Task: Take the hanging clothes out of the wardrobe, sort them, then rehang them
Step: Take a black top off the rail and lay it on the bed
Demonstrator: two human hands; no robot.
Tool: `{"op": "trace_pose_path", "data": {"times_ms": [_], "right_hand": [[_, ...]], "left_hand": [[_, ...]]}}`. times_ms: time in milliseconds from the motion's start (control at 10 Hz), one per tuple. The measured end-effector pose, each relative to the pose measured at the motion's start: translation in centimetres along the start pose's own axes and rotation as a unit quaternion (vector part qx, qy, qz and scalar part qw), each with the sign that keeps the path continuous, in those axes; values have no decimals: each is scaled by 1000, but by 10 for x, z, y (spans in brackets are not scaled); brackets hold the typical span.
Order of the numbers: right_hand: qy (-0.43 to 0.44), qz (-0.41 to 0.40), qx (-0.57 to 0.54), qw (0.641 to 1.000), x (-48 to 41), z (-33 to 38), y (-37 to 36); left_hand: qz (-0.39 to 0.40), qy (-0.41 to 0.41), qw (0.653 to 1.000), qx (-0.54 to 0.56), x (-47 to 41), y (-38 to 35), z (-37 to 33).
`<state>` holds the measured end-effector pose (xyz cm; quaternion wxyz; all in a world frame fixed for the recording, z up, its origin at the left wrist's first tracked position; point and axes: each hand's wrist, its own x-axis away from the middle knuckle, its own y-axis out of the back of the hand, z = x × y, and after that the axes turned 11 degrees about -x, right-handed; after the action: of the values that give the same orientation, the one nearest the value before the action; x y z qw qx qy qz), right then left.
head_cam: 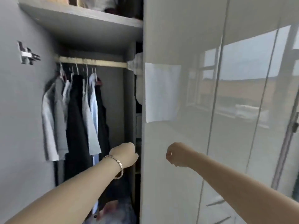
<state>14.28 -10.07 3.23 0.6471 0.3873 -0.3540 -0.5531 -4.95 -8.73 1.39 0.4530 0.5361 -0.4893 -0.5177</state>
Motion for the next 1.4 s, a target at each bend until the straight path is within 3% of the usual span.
{"op": "trace_pose_path", "data": {"times_ms": [200,400,600,800,1000,1200,1400], "right_hand": [[163,22,2,986,-78,92,11],[256,15,-87,963,-151,180,12],[237,-70,-199,948,-248,259,24],[197,-43,-280,939,-324,306,23],[99,-58,-439,891,-364,313,25],[112,-103,-481,863,-328,289,52],[138,-69,-428,890,-235,228,59]], "left_hand": [[-60,159,985,16,-23,46,78],[-112,227,967,-8,-49,83,137],[-164,229,959,-37,-103,118,187],[-195,199,960,-26,-159,132,207],[-234,177,956,2,-182,134,215],[-240,188,952,11,-172,129,201],[-205,183,961,23,-141,104,158]]}}
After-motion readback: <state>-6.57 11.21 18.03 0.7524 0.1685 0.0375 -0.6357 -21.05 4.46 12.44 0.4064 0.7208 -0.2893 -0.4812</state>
